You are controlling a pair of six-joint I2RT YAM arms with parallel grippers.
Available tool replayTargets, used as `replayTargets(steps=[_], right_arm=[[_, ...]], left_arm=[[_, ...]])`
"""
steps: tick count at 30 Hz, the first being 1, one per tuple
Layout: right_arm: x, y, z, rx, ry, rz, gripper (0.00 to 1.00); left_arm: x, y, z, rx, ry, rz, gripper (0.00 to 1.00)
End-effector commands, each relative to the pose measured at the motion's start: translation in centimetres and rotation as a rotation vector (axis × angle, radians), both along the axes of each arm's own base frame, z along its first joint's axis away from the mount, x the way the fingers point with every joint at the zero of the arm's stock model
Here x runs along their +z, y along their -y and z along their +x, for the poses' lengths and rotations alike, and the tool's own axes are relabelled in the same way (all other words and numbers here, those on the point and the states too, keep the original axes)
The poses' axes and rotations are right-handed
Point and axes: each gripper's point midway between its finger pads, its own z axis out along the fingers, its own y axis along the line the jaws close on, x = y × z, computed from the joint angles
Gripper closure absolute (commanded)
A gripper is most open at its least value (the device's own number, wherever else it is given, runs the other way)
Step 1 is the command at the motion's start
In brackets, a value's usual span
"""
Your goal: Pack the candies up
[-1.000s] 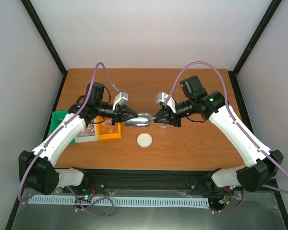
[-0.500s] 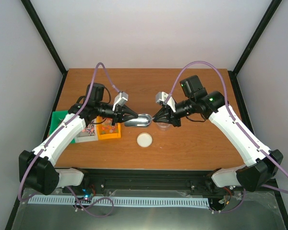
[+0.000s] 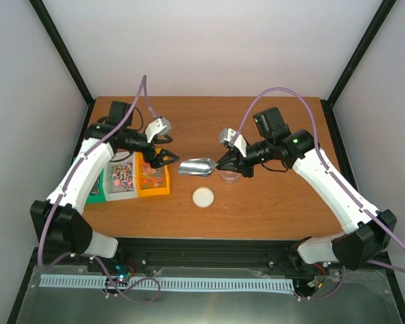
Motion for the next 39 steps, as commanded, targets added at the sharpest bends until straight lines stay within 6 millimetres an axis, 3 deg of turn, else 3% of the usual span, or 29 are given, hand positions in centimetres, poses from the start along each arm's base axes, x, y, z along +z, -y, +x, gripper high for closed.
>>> replayTargets(steps=[1,6,10,16,22,26,33,39], right_arm=[[-0.1,0.3,0.9,-0.047,0.042,-0.001,0.97],[-0.7,0.6,0.9,-0.053,0.049,-0.012,0.97],[-1.1,0.7,0.8,-0.052,0.044,-0.018,0.97],[-1.4,1.0,0.6,-0.054,0.036,-0.018,0.97],[-1.7,1.6,0.8,-0.065,0.034,-0.016,0.97],[-2.0,1.8,0.8,-0.063,0.027,-0.014,0.97],[-1.9,2.0,1.0,-0.063,0.016,0.002,0.97],[-2.4,2.7,1.2,-0.080,0.013,-0.008,0.97]], left_arm=[[-3.7,-4.7,2.2,0.009,0.051,0.286,0.04],[-7.1,-9.1,5.7,0.058,0.077,0.493,0.05],[-9.6,-11.2,7.8,0.068,0.111,0.640,0.05],[-12.4,-13.2,11.5,0.112,0.142,0.774,0.04],[-14.8,-14.2,13.5,0.144,0.145,0.837,0.00],[-16.1,-13.8,14.4,0.161,0.143,0.848,0.00],[-18.6,-10.7,14.8,0.154,0.145,0.853,0.00],[-17.5,-8.0,17.8,0.235,0.112,0.730,0.00]])
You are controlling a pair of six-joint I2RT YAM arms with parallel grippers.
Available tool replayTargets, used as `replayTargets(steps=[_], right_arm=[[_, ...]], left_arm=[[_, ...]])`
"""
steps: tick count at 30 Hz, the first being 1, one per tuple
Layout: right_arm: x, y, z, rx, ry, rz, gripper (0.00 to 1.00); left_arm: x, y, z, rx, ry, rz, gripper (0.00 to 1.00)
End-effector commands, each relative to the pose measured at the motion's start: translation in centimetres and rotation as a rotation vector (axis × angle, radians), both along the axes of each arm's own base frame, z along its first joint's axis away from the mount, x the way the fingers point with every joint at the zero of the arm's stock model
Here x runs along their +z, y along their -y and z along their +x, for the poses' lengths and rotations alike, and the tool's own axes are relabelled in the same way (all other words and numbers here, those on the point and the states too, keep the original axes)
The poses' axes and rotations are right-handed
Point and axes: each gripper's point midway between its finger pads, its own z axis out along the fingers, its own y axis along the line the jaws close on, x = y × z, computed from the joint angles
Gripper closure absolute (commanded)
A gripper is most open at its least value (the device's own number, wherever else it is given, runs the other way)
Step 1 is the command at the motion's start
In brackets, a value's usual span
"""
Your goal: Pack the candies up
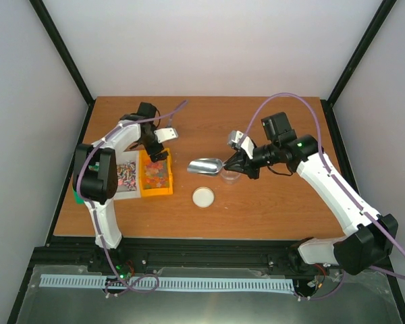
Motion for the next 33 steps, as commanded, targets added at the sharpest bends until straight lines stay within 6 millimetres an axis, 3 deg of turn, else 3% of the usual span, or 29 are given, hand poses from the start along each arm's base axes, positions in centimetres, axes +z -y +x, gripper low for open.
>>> replayTargets(steps=[1,9,15,18,21,25,28,33], right_arm=[[0.3,0.6,-0.1,0.001,0.022,0.019,0.97],[-0.5,1.6,0.5,-0.031,0.013,0.008,0.97],[-0.9,2.3,1.1,-0.057,0.003,0.002,0.97],[-0.9,2.4,1.2,-0.063,-0.003,0.005,0.97],[-0.7,2.3,1.3,-0.064,0.000,0.015,0.97],[-0.4,2.1,1.6,-0.068,-0.002,0.029,0.97],[-0.4,2.0,2.0,-0.082,-0.011,0.032,0.97],[-0.3,2.1,3.5,-0.145,-0.004,0.020,0.97]], left_arm=[[2.3,2.5,3.9,0.084,0.073,-0.121,0.00],[1.4,4.6,9.4,0.248,0.078,-0.205,0.00],[0.2,3.3,14.9,0.378,0.138,-0.141,0.00],[1.8,3.3,16.8,0.407,0.131,-0.199,0.00],[4.2,5.5,14.2,0.294,0.003,-0.370,0.00],[8.1,4.6,11.4,0.257,-0.028,-0.439,0.00],[10.3,0.7,10.6,0.335,-0.026,-0.484,0.00],[8.4,-6.1,9.0,0.463,-0.097,-0.501,0.00]])
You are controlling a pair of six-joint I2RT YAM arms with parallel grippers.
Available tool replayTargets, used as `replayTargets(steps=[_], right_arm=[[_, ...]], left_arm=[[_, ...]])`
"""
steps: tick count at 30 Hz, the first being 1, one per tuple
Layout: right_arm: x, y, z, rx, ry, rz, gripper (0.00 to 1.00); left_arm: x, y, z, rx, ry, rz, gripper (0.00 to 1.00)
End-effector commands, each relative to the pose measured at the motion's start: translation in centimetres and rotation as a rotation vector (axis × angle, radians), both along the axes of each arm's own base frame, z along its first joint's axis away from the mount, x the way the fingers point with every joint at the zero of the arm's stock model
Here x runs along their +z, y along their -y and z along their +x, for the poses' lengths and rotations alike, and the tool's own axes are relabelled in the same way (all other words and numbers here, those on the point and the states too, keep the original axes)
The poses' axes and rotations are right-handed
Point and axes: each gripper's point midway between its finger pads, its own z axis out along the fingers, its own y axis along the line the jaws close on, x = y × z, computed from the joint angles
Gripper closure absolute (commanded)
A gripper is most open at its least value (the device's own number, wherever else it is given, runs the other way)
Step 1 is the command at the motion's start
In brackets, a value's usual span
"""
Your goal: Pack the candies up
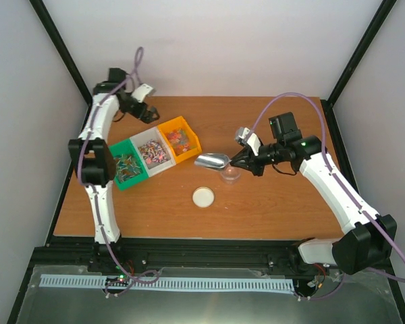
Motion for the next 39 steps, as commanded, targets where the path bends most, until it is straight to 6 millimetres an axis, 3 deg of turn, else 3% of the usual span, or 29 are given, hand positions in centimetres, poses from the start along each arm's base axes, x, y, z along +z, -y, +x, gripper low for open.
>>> replayTargets(steps=[1,4,10,15,27,30,35,39], right_arm=[[0.9,0.0,1.8,-0.066,0.025,0.013,0.97],[1.0,0.1,2.8,-0.107,0.030,0.001,0.97],[0.6,-0.4,3.7,-0.125,0.013,-0.020,0.97],[-0.5,-1.4,4.0,-0.126,0.029,-0.079,0.97],[-2.7,-3.7,5.5,-0.162,0.094,-0.243,0.97],[-2.8,-4.6,5.4,-0.150,0.119,-0.264,0.97],[-3.5,-6.0,5.0,-0.117,0.191,-0.336,0.97],[-3.6,-6.4,6.3,-0.133,0.246,-0.385,0.97]], left_arm=[[-1.4,-5.7,-2.6,0.082,-0.123,-0.088,0.00],[-2.9,-6.6,-4.2,0.063,-0.180,-0.118,0.00],[-5.3,-5.5,-6.7,0.011,-0.229,-0.170,0.01],[-5.4,-4.5,-8.7,-0.022,-0.255,-0.223,0.08],[-6.3,-2.0,-16.0,-0.166,-0.226,-0.250,0.17],[-5.5,-2.1,-15.5,-0.141,-0.198,-0.251,0.15],[-4.2,-2.4,-12.3,-0.068,-0.114,-0.254,0.12],[-4.3,-1.8,-10.5,-0.070,-0.104,-0.247,0.12]])
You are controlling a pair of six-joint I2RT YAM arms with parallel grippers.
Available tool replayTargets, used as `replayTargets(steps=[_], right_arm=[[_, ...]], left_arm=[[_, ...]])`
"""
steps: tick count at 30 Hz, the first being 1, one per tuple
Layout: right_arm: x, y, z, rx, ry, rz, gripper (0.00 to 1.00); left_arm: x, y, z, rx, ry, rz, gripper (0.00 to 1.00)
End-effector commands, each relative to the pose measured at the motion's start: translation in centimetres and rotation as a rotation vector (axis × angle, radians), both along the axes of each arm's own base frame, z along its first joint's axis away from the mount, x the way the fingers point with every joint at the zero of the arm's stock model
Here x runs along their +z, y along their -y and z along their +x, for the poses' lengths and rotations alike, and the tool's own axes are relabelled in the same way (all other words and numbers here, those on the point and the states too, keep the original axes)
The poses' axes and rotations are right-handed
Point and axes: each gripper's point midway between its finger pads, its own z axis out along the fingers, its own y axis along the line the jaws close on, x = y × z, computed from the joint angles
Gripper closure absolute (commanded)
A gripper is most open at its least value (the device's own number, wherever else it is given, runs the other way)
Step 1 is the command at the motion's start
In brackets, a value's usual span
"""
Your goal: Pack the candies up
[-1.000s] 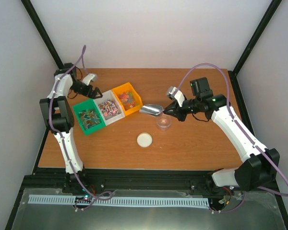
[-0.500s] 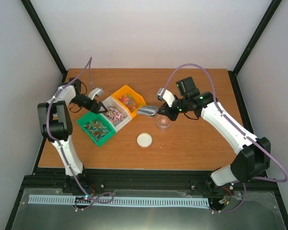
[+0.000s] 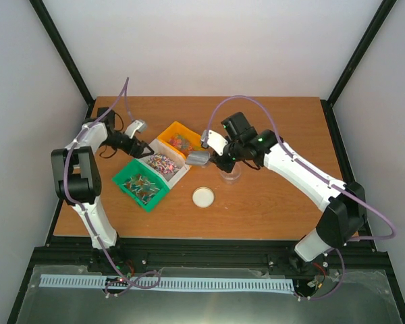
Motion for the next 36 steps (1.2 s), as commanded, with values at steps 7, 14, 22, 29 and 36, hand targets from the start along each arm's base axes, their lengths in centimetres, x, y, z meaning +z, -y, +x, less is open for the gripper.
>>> replayTargets(steps=[7,14,22,29,36], right_arm=[[0.8,0.0,5.0,-0.080,0.163,-0.096,0.97],[-1.3,0.2,6.0,-0.085,0.144,-0.157,0.97],[-2.2,0.2,6.2,-0.089,0.085,-0.205,0.97],[-3.0,-0.3,5.2,-0.071,-0.004,-0.208,0.97],[-4.3,-0.3,3.7,-0.076,-0.085,-0.268,0.97]], left_arm=[[2.1,3.5,6.4,-0.010,0.110,-0.052,0.07],[1.8,6.2,8.6,-0.028,0.107,-0.114,0.09],[2.1,8.0,4.7,-0.069,0.086,-0.172,0.17],[0.9,8.2,1.0,-0.071,0.021,-0.187,0.19],[1.2,7.3,0.1,0.010,0.066,-0.142,0.19]])
